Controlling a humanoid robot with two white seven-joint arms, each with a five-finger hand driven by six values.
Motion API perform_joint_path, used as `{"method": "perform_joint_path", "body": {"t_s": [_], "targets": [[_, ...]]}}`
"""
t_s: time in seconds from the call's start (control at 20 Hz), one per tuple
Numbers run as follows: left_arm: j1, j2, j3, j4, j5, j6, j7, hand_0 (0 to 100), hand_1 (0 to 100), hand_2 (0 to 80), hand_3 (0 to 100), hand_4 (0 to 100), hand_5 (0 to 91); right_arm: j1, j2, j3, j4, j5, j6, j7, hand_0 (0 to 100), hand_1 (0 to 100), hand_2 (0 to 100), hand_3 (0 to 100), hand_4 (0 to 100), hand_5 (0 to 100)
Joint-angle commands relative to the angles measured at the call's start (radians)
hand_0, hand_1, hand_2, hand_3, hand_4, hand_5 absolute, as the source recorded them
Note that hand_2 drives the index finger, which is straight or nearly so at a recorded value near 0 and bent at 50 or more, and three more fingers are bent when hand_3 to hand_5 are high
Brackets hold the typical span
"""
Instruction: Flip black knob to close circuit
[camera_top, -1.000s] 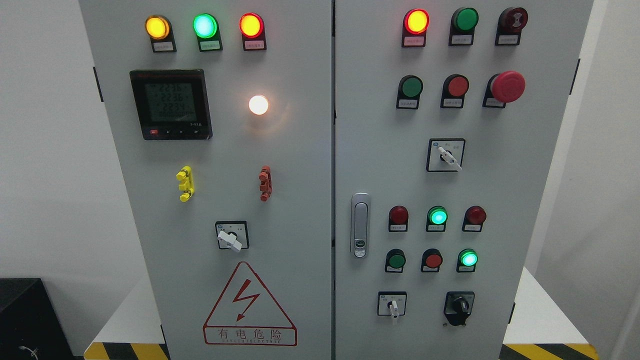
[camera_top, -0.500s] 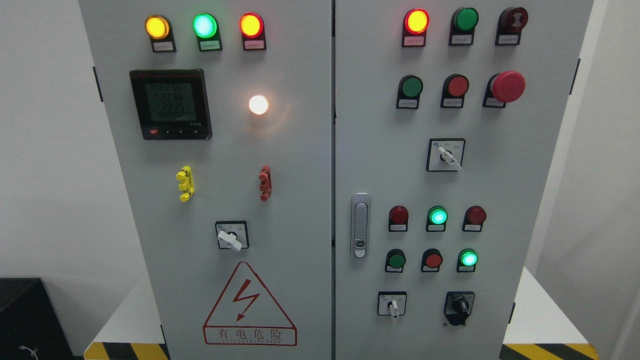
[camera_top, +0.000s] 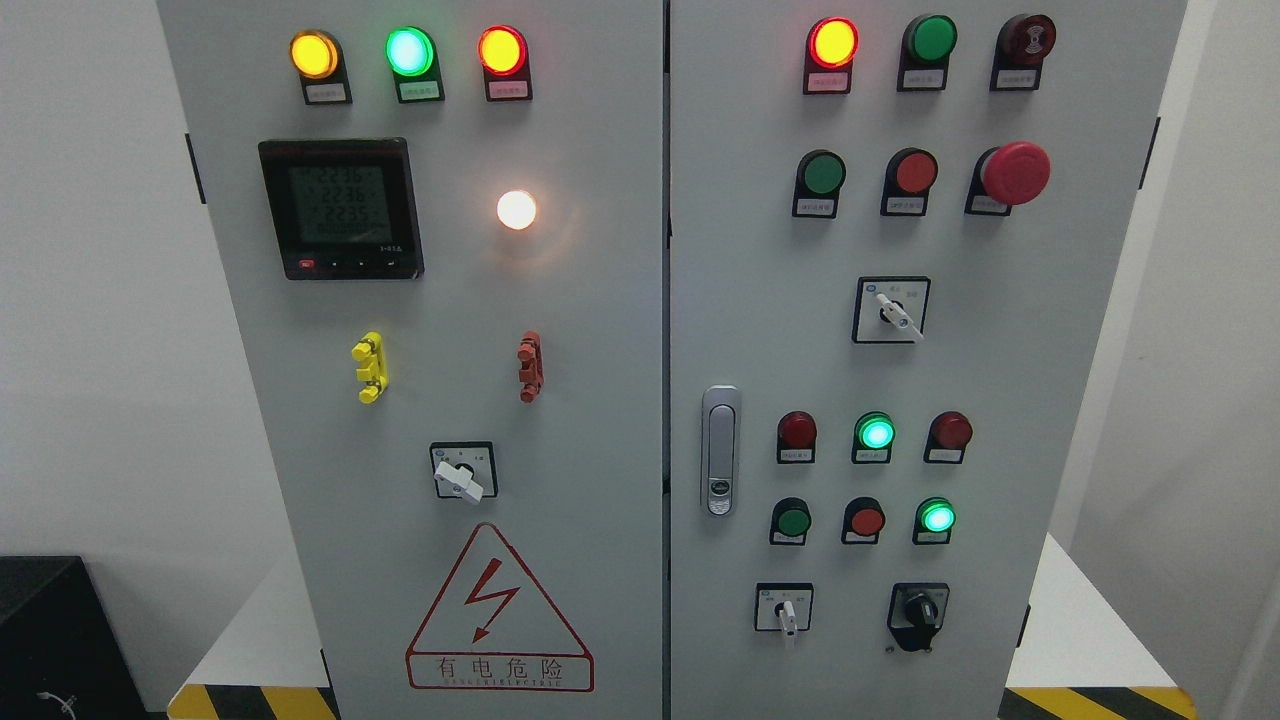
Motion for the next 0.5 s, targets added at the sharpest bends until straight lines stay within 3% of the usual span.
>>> {"method": "perform_joint_path", "body": {"t_s": [0.0,0.45], "targets": [[0.02,0.0,0.0,0.0,0.0,-0.003,0.0,12,56,0.0,0,0,0.0,-0.111,0.0,0.002,-0.201,0.089,0.057,0.051,0,7,89,100,88,88],[0.021,0.0,0.0,0.0,0.0,-0.003,0.0,12,56,0.0,0,0,0.0,-0.263,0.029,0.051,-0.189,0.19,0.162,0.12,0,7,89,100,90,90]]}}
